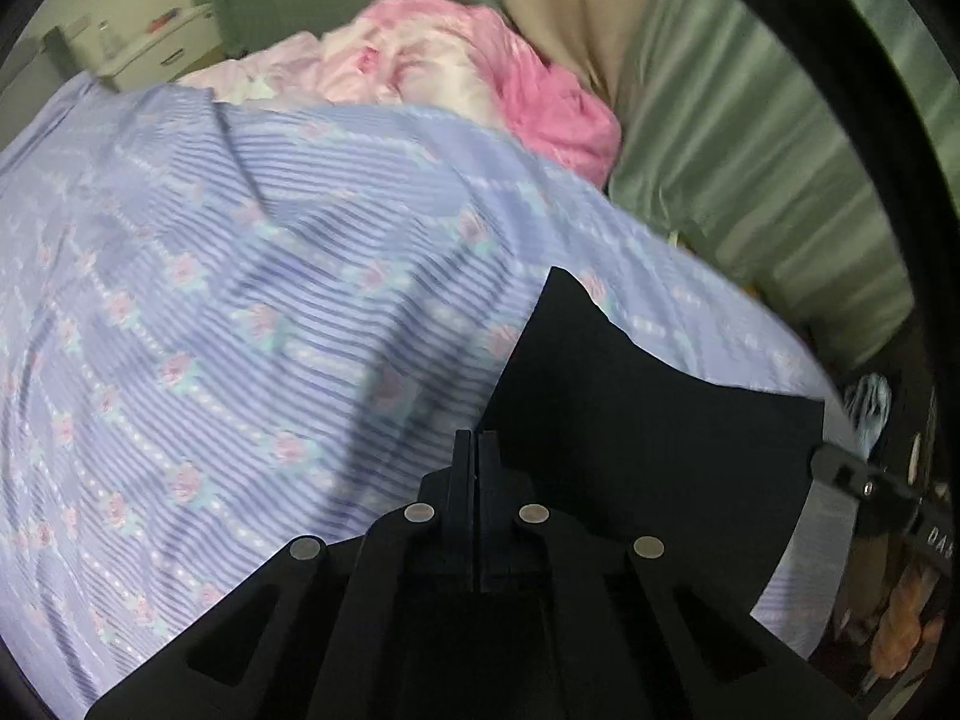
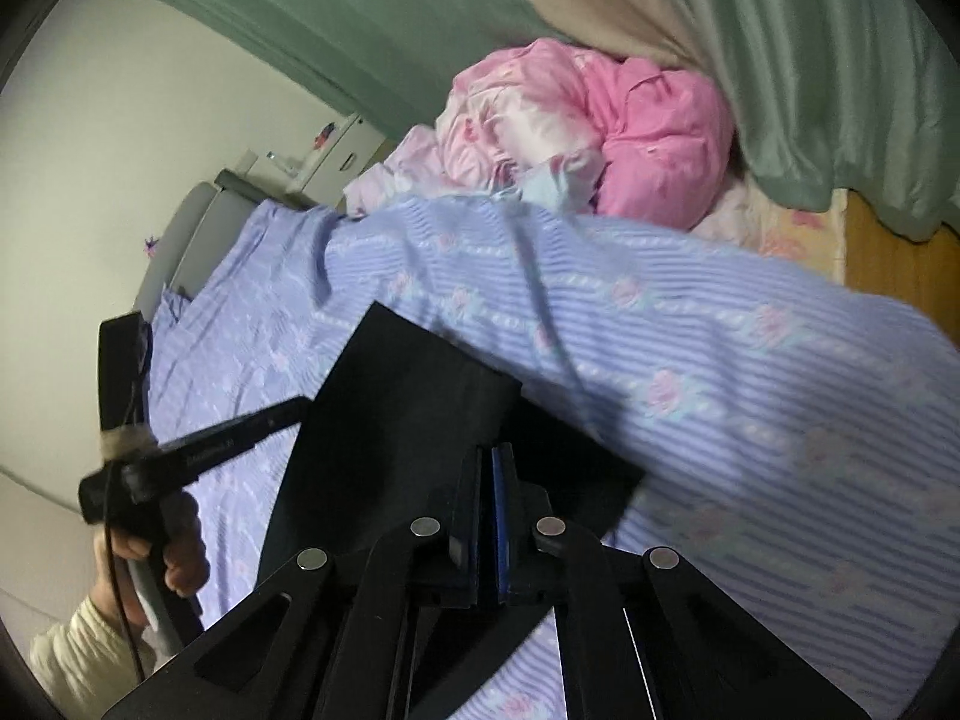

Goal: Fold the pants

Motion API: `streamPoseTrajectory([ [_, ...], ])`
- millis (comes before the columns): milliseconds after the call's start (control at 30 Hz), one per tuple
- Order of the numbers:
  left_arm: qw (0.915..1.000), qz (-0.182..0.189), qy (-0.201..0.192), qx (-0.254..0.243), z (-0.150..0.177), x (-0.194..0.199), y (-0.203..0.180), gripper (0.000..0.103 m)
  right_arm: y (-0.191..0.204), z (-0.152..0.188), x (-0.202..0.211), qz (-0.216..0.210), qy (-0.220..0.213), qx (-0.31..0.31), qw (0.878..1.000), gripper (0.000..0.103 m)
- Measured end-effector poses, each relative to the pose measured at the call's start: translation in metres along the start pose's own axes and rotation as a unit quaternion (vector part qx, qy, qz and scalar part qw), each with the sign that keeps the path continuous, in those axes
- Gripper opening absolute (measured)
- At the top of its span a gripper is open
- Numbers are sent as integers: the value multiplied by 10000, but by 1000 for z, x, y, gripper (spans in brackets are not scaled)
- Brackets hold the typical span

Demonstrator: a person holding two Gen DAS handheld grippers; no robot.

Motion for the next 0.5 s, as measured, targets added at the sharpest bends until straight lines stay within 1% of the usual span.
streamPoseTrajectory([
  [67,9998,-169,101,28,-1,-15,-1,3,-14,4,-13,250,261,-129,9993,4],
  [133,9995,-173,171,211,-3,-26,2,3,-25,8,-21,371,397,-174,9984,4],
  [200,9989,-195,222,368,-1,-33,0,3,-37,12,-23,684,459,-125,9965,4],
  [300,9988,-288,167,360,1,-35,0,5,-49,17,-23,789,520,-128,9954,4],
  [367,9987,-359,108,344,2,-30,-1,19,-55,19,-21,786,577,-203,9950,4],
  [400,9989,-339,54,329,2,-25,-5,35,-56,19,-20,903,624,-185,9938,6],
  [433,9990,-312,-70,324,3,-17,-10,48,-55,19,-19,934,630,-138,9935,14],
  [467,9988,-297,-221,310,7,-6,-13,49,-53,19,-16,929,629,-58,9937,20],
  [500,9983,-318,-445,203,11,10,-19,49,-47,18,-12,892,593,55,9942,33],
])
Point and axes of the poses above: each gripper's, at about its wrist camera, not at the fingertips, and x roughly against the way its jaws point, y to its left, z to its underside, the point moved 7 cm from there along -x, roughly the way its jaws point, and after that the axes turned 5 degrees about x, right-handed, at the moved point
